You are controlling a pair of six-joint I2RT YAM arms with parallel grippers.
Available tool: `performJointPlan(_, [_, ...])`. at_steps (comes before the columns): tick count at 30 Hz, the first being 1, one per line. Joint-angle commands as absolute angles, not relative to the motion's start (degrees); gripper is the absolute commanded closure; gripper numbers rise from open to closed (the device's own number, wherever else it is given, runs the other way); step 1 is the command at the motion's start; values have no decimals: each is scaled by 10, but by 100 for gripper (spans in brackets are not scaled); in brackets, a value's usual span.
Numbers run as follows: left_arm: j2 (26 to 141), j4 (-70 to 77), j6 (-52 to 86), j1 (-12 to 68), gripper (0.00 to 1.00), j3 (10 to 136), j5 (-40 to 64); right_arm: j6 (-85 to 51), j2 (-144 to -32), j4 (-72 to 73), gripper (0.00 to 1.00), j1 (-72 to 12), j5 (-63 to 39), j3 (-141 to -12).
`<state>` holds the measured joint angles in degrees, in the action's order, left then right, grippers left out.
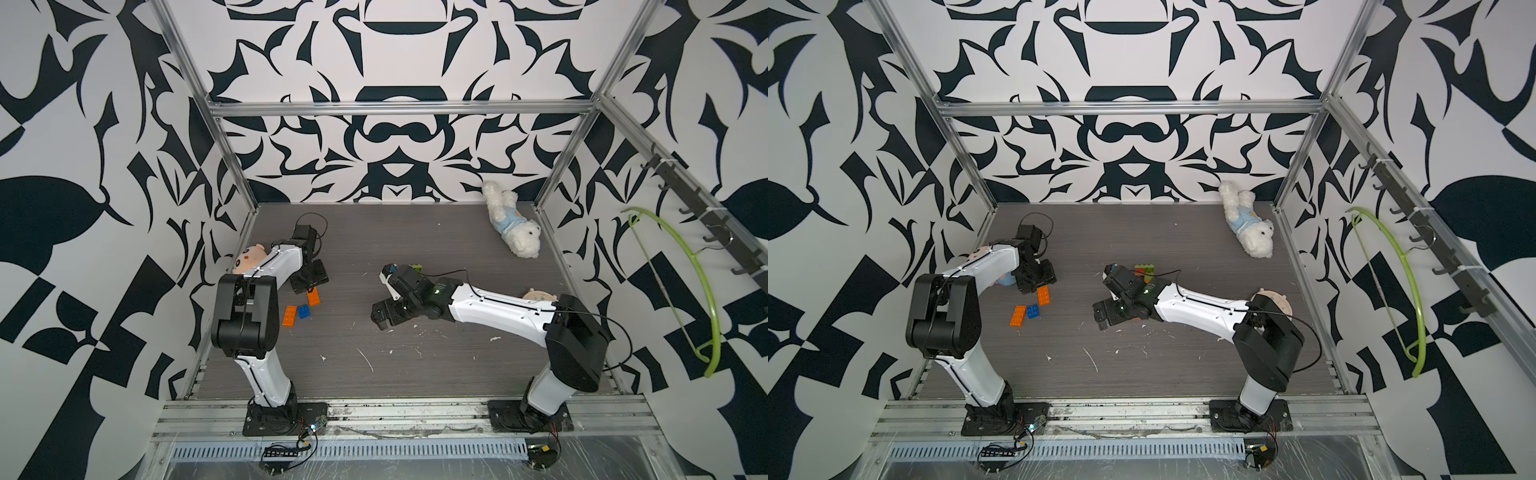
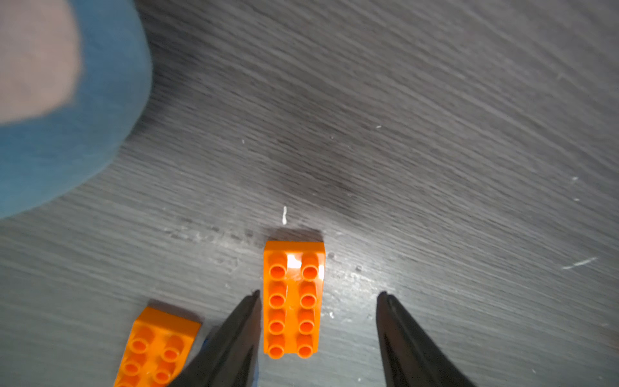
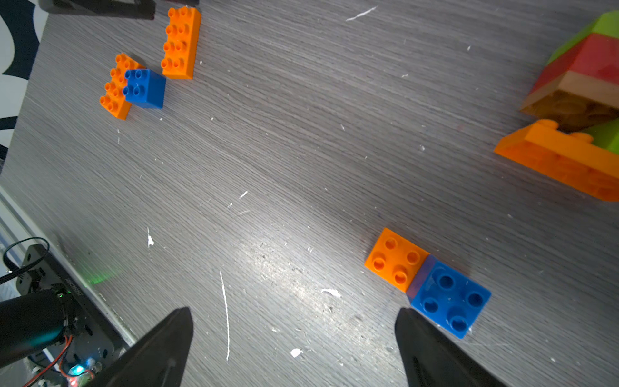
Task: Assemble the number 5 with lego
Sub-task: Pick up the lego brick from the center of the board.
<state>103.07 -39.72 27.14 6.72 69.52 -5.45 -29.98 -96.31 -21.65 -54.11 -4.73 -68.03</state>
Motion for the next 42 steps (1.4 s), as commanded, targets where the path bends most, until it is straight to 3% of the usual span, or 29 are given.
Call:
performJointPlan(1, [1049,-432,260,65,40,708,-61,-296,-960,-219,1,-545,-51,-708])
performJointPlan(15, [1084,-427,254,57,47,702,-50,-300,-969,-234,1,-547,-44,-716])
performJointPlan(30, [1046,-440,231,61,71,704,-15,-324,-932,-232,1,-547,10,-693])
performJointPlan(37, [946,-455,214,155,72,718,-30,-409,-854,-298,0,-510,165,-651])
performJointPlan(42, [888,-431,188,286,72,684,-50,-452,-786,-303,0,-395,112,-569])
